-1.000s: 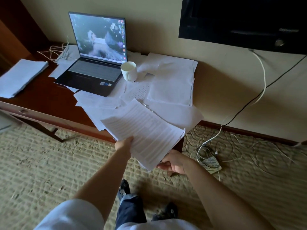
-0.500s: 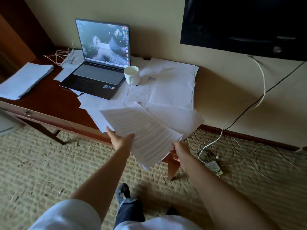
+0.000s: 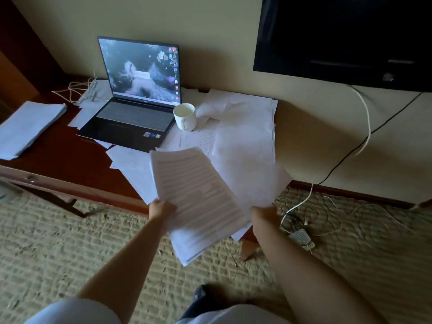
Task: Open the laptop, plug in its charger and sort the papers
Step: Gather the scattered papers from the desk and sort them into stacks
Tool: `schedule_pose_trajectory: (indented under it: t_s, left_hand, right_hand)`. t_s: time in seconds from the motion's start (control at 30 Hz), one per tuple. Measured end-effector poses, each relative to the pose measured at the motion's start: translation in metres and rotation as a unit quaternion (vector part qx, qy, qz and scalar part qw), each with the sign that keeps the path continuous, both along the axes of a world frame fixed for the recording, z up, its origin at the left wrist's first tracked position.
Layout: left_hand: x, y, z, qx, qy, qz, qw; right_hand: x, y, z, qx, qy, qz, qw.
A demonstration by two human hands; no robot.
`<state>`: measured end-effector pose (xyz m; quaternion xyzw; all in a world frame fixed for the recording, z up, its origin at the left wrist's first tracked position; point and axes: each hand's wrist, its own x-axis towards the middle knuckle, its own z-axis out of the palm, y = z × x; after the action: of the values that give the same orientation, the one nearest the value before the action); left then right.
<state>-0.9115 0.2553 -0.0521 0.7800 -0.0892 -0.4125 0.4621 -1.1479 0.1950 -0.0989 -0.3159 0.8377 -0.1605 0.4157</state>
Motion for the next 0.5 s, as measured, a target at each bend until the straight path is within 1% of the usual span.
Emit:
schedule_pose_trajectory:
  t_s: [0.1,0.17,0.23,0.3,0.37,0.4,0.43,0.47,0.5]
  left_hand:
    - [0.017,-0.001,-0.002,0.017,-0.008,-0.022,1.000]
    - [0.022,-0.003,-0.003,0.028,-0.010,-0.033,0.999]
    - [0.022,-0.005,-0.005,0.044,-0.013,-0.040,0.998]
    - [0.020,-0.008,-0.007,0.055,-0.022,-0.039,0.997]
    - [0.017,-0.012,-0.007,0.058,-0.040,-0.045,0.997]
    - [0.014,-0.014,-0.008,0.059,-0.049,-0.052,0.996]
    - [0.012,-0.016,-0.007,0.060,-0.059,-0.060,0.995]
    - [0.010,-0.017,-0.005,0.062,-0.063,-0.075,0.993]
    - [0.008,-0.018,-0.004,0.062,-0.056,-0.095,0.992]
  right_hand:
    - [0.002,-0.002,0.009,-0.052,0.004,-0.069,0.996]
    - [0.004,-0.005,0.015,-0.094,0.018,-0.067,0.993]
    - [0.008,-0.003,0.024,-0.141,0.030,-0.097,0.985]
    - [0.012,0.001,0.036,-0.180,0.011,-0.176,0.968]
    - [0.009,0.004,0.049,-0.197,-0.001,-0.242,0.950]
    - [0.008,0.006,0.056,-0.219,0.014,-0.242,0.945]
    - [0.005,0.006,0.061,-0.269,0.050,-0.214,0.938]
    - [0.003,0.007,0.067,-0.343,0.104,-0.147,0.922]
    - [0.003,0.007,0.074,-0.428,0.154,-0.048,0.889]
